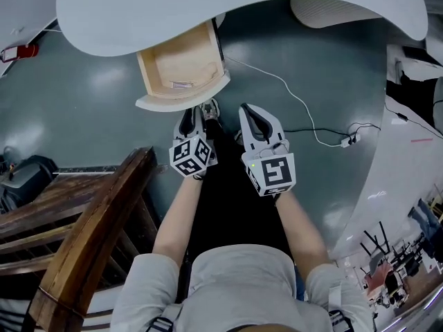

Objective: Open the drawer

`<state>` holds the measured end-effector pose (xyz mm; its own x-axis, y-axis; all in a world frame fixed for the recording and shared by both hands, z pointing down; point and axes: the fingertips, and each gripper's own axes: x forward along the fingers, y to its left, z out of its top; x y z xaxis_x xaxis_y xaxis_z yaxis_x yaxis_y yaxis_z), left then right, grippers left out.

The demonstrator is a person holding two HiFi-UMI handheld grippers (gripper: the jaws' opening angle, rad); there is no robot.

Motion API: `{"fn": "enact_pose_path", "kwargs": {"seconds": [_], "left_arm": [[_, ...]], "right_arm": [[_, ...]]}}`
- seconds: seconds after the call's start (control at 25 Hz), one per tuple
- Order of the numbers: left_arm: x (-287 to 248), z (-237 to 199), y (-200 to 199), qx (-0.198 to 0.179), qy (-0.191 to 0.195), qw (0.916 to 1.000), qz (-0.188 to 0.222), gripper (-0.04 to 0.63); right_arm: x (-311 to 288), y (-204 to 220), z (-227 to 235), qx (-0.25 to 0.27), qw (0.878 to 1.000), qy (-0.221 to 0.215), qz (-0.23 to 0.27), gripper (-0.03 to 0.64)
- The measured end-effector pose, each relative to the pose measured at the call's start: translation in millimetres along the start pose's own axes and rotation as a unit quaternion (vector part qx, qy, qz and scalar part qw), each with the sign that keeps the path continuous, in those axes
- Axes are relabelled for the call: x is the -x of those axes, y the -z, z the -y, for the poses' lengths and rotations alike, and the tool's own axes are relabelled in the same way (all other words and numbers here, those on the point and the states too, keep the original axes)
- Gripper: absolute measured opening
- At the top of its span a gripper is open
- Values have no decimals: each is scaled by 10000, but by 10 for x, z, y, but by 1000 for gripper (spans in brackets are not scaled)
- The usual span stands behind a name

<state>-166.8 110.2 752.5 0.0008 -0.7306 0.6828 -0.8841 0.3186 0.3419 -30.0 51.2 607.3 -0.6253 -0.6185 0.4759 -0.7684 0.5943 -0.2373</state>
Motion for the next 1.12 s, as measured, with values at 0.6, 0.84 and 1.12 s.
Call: {"fn": "enact_pose_path", "kwargs": {"seconds": [0.6,0.84,1.12], "left_arm": [[1006,837,-1060,-1160,879,9893,-136,6],[1259,1160,-1893,-1336,1324,9819,238,6],[1618,1445,-2759,-1565,1493,9718,935,6]], "right_arm": [[258,-758,-242,-12,9993,339,-143,12],[278,-1439,-494,249,9990,350,87,14],[498,-2192,-721,507,9957,466,626,14]]}}
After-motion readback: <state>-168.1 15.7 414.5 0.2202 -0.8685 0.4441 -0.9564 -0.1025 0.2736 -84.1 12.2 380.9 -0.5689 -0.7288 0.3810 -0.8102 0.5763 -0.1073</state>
